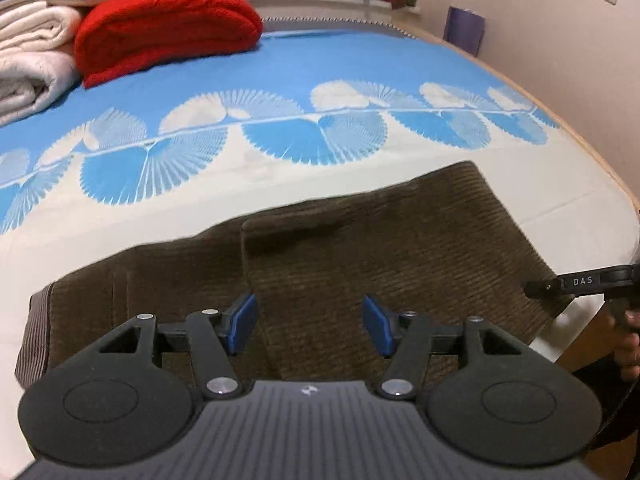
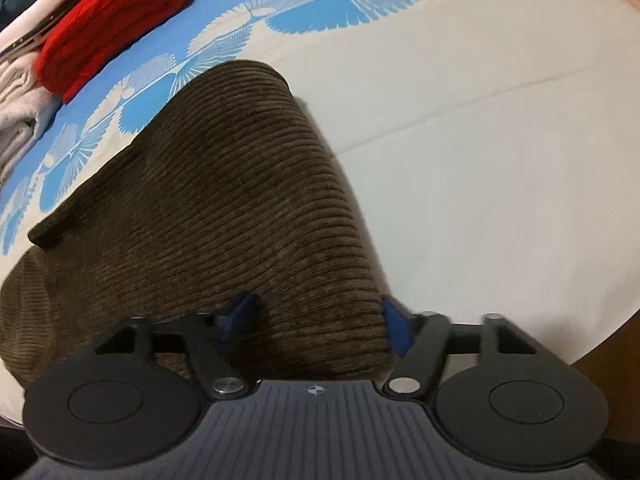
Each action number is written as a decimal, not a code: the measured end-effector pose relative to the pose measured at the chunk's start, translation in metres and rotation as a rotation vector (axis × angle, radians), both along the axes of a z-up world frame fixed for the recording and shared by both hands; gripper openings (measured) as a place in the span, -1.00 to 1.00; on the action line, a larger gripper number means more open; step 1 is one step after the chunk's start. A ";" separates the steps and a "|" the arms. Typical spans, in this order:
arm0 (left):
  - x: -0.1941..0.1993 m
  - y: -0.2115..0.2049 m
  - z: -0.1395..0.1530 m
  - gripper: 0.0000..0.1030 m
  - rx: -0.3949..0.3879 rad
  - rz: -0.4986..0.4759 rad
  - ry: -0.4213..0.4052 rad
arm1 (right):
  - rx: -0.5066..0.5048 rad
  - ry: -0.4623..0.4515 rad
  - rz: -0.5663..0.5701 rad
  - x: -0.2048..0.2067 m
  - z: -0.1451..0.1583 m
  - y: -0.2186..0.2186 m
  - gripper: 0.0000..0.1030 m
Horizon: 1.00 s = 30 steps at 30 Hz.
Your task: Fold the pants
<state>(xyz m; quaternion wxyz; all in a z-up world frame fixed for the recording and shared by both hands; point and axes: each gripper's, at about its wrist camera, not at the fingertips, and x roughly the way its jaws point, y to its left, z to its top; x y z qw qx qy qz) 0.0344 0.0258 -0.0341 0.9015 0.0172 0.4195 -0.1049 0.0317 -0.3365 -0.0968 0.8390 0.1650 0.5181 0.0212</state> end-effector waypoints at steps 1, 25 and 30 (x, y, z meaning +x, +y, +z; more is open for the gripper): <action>0.002 0.001 -0.001 0.24 -0.019 0.000 0.000 | -0.010 -0.008 -0.005 -0.001 0.002 0.001 -0.14; 0.051 -0.002 0.001 0.58 -0.473 -0.110 0.151 | -0.425 -0.782 0.866 -0.112 0.086 0.196 -0.58; 0.060 -0.008 -0.005 -0.01 -0.368 -0.068 0.146 | -0.449 -0.824 0.957 -0.122 0.083 0.204 -0.58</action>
